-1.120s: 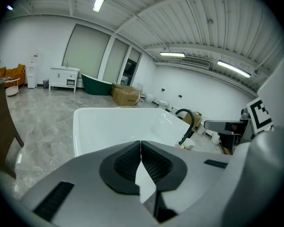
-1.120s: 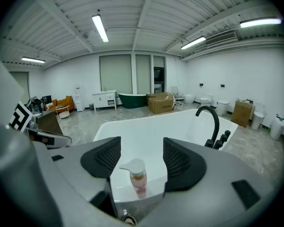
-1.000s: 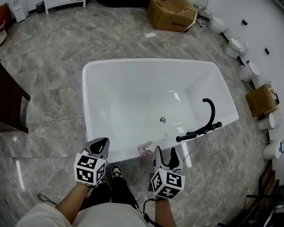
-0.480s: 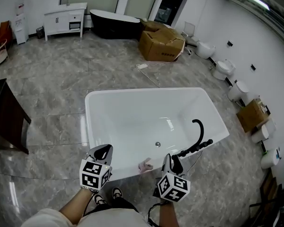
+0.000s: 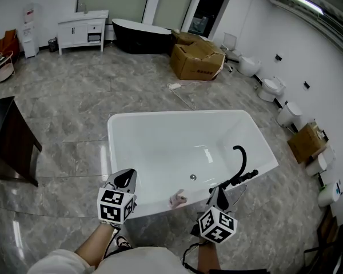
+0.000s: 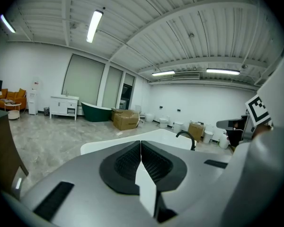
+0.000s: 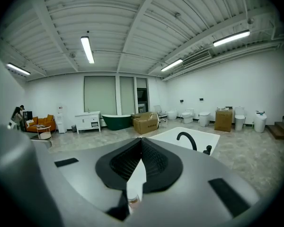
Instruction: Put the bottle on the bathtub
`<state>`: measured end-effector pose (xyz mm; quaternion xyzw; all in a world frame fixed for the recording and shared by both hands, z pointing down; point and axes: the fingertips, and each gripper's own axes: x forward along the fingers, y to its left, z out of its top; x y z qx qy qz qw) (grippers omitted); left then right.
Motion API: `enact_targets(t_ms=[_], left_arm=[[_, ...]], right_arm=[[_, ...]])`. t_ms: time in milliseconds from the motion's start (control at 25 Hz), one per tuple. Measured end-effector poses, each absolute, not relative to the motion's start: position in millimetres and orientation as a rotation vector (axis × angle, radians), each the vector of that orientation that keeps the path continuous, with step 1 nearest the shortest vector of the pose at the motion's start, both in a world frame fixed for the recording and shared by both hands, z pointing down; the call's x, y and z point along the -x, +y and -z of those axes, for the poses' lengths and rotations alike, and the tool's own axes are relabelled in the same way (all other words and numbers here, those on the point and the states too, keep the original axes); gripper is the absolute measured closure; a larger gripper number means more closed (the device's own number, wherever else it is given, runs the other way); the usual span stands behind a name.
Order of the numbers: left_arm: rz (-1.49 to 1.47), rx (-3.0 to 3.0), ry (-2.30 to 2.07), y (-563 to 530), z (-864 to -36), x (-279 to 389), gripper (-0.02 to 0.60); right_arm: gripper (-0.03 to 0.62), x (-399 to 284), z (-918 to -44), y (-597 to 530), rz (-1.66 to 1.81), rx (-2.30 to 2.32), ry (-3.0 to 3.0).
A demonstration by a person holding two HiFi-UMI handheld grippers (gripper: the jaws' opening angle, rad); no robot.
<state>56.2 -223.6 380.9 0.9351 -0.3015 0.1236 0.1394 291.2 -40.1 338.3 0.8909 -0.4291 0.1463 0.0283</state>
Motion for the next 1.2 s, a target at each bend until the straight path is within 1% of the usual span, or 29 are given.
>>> enact_targets(t_ms=[160,560,800,1200], left_arm=[[-0.33,-2.683,-0.933,-225,-377,-51,0.565],[-0.308,-2.676,-0.997,-202,-363,-66,0.565],[-0.364,-2.69,-0.978,-187,-370,-70,0.565],[-0.381,-2.698,-0.972,-188,-370,-69,0.565]], right_arm=[[0.567,-292,-343,-37,-0.467,-2.718,-1.4],[0.568,-312,-340,-20,-0.455,-2.725,-1.473],[0.568,-322,-344,-9,-0.468,-2.768,-1.446],[0.568,-306,-352,-24,-0.499,-2.669,-1.503]])
